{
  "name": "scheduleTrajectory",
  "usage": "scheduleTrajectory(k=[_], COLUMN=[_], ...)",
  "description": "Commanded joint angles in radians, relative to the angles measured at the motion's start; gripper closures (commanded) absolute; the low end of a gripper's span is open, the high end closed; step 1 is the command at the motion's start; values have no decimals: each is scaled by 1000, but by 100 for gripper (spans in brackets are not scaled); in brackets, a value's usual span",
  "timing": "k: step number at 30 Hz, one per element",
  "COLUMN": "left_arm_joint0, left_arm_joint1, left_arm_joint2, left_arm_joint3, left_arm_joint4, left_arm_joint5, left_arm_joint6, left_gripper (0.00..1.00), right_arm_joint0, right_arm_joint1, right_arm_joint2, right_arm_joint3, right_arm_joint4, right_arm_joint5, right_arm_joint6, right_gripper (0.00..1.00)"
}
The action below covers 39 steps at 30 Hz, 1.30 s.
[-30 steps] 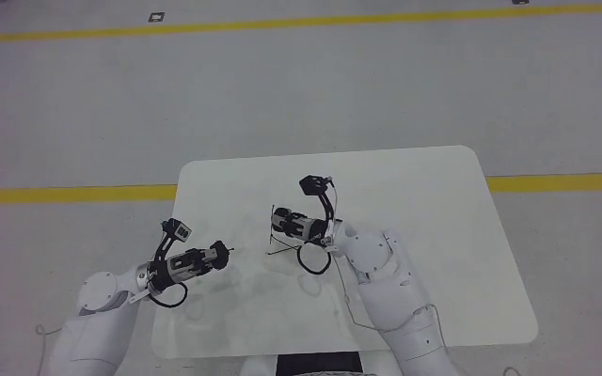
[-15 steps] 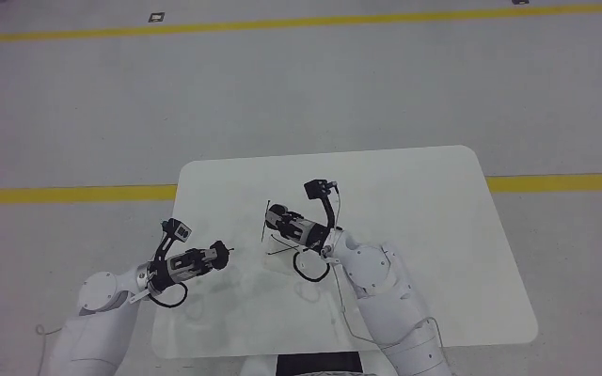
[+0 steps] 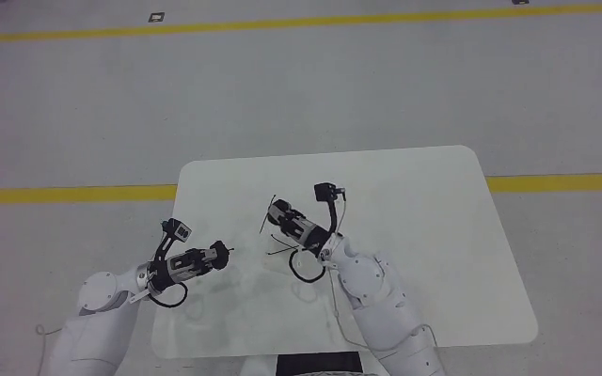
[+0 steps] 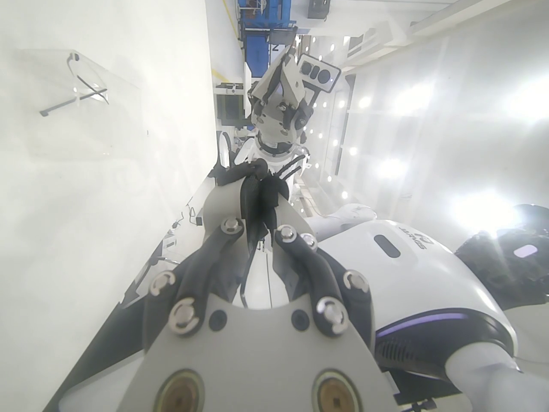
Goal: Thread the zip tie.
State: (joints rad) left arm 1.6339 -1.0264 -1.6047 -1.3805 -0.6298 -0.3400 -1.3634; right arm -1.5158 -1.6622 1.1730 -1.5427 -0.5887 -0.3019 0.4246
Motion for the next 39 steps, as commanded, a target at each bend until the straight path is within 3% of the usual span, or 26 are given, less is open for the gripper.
scheduleTrajectory(k=[1, 9, 17, 34, 39], left_arm_joint0=[0, 0, 0, 0, 7], left_arm_joint1=[0, 0, 0, 0, -1], left_arm_joint2=[0, 0, 0, 0, 13], left_arm_joint3=[0, 0, 0, 0, -31], left_arm_joint4=[0, 0, 0, 0, 30], left_arm_joint5=[0, 0, 0, 0, 0], left_arm_joint6=[0, 0, 0, 0, 79], left_gripper=[100, 100, 100, 100, 100], right_arm_joint0=[-9, -47, -53, -50, -54], right_arm_joint1=[2, 10, 21, 23, 19], right_arm_joint2=[-5, -58, -106, -117, -149], right_arm_joint3=[-2, -25, 4, 8, 2], right_arm_joint4=[2, -25, -100, -122, -144], right_arm_joint5=[-14, -38, -35, -29, 55], right_arm_joint6=[-48, -232, -332, -356, -446], right_gripper=[100, 100, 100, 100, 100])
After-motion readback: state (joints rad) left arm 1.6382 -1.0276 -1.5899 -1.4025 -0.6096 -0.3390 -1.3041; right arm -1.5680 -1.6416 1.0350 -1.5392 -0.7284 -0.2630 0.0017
